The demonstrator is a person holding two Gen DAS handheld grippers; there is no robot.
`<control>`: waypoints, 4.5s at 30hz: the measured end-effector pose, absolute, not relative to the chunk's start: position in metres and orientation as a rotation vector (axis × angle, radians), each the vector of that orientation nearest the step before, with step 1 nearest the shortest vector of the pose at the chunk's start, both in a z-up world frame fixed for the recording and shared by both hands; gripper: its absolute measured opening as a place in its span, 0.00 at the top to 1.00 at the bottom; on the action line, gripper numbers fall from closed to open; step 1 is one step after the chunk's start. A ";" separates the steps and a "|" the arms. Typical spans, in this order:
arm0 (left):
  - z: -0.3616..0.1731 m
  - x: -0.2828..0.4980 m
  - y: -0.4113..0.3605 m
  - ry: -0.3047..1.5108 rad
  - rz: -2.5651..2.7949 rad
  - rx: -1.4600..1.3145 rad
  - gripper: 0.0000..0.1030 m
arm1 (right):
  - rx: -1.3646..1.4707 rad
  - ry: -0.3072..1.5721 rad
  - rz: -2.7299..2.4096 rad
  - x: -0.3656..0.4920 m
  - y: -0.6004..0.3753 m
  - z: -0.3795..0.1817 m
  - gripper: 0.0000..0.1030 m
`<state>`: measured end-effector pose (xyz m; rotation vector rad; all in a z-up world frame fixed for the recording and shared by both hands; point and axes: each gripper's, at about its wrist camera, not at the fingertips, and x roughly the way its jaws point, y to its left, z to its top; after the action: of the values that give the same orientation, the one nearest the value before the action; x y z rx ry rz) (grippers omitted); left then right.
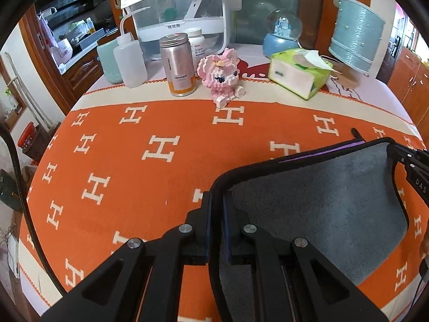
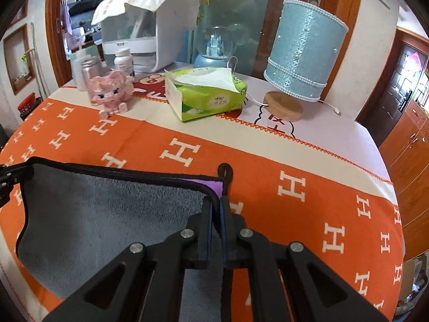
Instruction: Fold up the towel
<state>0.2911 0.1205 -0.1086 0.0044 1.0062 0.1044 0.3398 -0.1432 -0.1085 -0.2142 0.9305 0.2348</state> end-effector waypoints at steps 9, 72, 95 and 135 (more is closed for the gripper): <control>-0.123 0.309 0.125 1.037 0.134 -0.003 0.94 | -0.228 0.969 0.218 0.362 -0.132 -0.128 0.95; -0.014 0.133 0.062 0.930 -0.102 -0.115 0.01 | -0.005 0.841 0.173 0.167 -0.183 -0.002 0.41; 0.000 0.031 0.013 0.855 -0.212 -0.073 0.01 | 0.071 0.794 0.069 0.041 -0.209 0.007 0.31; -0.006 0.005 0.000 0.838 -0.047 0.022 0.01 | 0.057 0.875 0.024 0.013 -0.199 -0.014 0.30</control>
<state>0.0050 0.0003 -0.0061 0.0215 0.8376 -0.0475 0.0129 -0.1988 -0.0135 0.0570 0.8754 0.0240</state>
